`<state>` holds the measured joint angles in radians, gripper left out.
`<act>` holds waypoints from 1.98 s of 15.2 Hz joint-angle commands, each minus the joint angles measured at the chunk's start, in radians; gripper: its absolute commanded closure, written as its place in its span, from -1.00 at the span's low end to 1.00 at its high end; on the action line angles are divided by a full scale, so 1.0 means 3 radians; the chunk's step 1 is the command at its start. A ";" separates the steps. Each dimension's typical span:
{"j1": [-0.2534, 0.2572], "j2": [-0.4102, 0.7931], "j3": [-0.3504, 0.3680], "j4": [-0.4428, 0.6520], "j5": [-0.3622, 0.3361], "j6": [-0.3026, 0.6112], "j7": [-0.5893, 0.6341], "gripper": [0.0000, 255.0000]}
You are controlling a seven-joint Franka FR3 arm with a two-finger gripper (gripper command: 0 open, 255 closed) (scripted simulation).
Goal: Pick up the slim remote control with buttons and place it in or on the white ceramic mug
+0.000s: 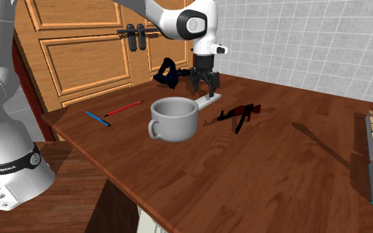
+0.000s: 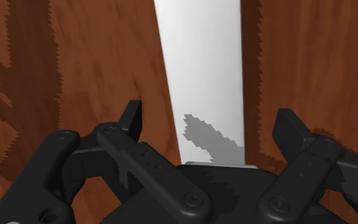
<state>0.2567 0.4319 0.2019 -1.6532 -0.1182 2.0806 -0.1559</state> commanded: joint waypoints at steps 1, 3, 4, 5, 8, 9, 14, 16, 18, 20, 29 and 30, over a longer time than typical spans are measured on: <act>0.0012 0.0061 -0.0001 0.0000 -0.0018 0.0056 0.0000 -1.00; 0.0014 0.0099 -0.0006 -0.0035 -0.0028 0.0129 0.0007 -1.00; 0.0015 0.0118 -0.0009 -0.0052 -0.0034 0.0165 0.0010 -1.00; 0.0016 0.0139 -0.0012 -0.0067 -0.0039 0.0200 0.0014 -1.00; 0.0018 0.0172 -0.0017 -0.0091 -0.0048 0.0256 0.0019 -1.00; 0.0018 0.0172 -0.0017 -0.0090 -0.0048 0.0256 0.0019 -1.00; 0.0018 0.0172 -0.0017 -0.0090 -0.0048 0.0255 0.0019 -1.00; 0.0018 0.0172 -0.0017 -0.0090 -0.0048 0.0255 0.0019 1.00; 0.0018 0.0172 -0.0017 -0.0090 -0.0048 0.0255 0.0019 1.00; 0.0019 0.0172 -0.0017 -0.0090 -0.0048 0.0255 0.0020 1.00; 0.0011 0.0073 -0.0003 -0.0008 -0.0021 0.0076 -0.0001 1.00; 0.0010 0.0055 0.0000 0.0011 -0.0015 0.0040 -0.0004 1.00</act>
<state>0.2603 0.4571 0.2008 -1.6493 -0.1247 2.1006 -0.1565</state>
